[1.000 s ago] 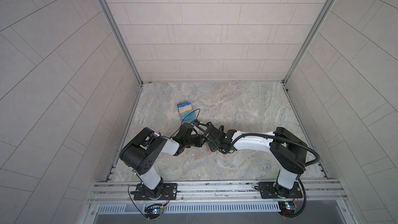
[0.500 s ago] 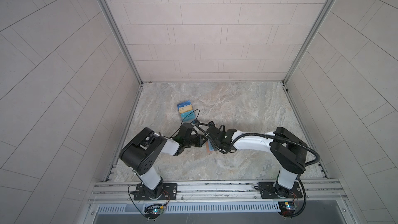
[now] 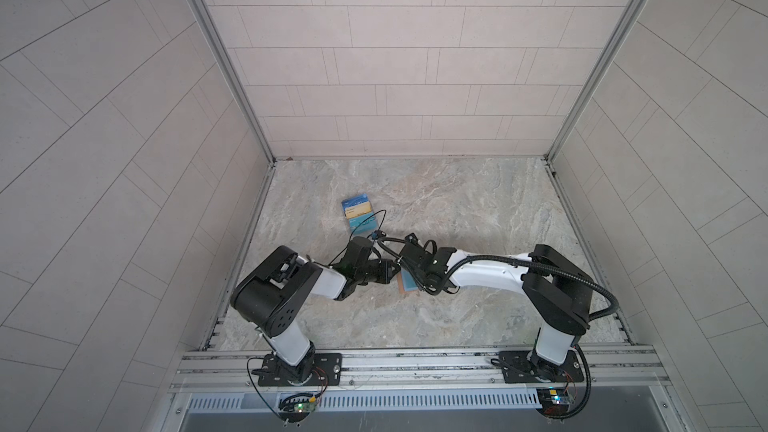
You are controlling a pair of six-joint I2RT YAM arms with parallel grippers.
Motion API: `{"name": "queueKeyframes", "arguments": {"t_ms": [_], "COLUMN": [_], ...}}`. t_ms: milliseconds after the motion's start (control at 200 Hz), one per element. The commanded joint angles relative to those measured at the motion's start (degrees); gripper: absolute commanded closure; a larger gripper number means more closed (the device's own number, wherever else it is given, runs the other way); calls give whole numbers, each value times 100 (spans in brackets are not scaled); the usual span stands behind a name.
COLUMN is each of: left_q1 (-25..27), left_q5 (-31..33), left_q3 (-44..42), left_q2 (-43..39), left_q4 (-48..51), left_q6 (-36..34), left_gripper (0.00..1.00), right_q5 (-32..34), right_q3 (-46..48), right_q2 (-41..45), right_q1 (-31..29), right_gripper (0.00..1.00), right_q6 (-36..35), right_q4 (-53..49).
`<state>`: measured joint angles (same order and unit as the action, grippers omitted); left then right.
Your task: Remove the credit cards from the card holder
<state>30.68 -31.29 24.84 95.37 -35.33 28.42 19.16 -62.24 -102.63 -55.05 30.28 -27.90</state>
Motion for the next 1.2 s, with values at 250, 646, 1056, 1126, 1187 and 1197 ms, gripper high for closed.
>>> {"name": "queueKeyframes", "arguments": {"t_ms": [250, 646, 1056, 1126, 1187, 1197], "left_q1": [3, 8, 2, 6, 2, 7], "left_q5": [148, 140, 130, 132, 132, 132], "left_q3": [-24, -6, 12, 12, 15, 24], "left_q2": [122, 98, 78, 72, 78, 78], "left_q4": [426, 469, 507, 512, 518, 518], "left_q6": [-163, -181, -191, -191, -189, -184], "left_gripper": [100, 100, 100, 100, 100, 100], "right_q5": [133, 79, 44, 77, 106, 106], "right_q3": [206, 466, 873, 889, 884, 888], "right_q2": [290, 565, 1081, 1178, 1280, 1298], "right_q1": [259, 521, 793, 835, 868, 872], "right_gripper": [54, 56, 58, 59, 59, 59], "right_q6": [99, 68, 49, 39, 14, 7], "right_q4": [-329, -370, -422, -507, -594, -600]}}
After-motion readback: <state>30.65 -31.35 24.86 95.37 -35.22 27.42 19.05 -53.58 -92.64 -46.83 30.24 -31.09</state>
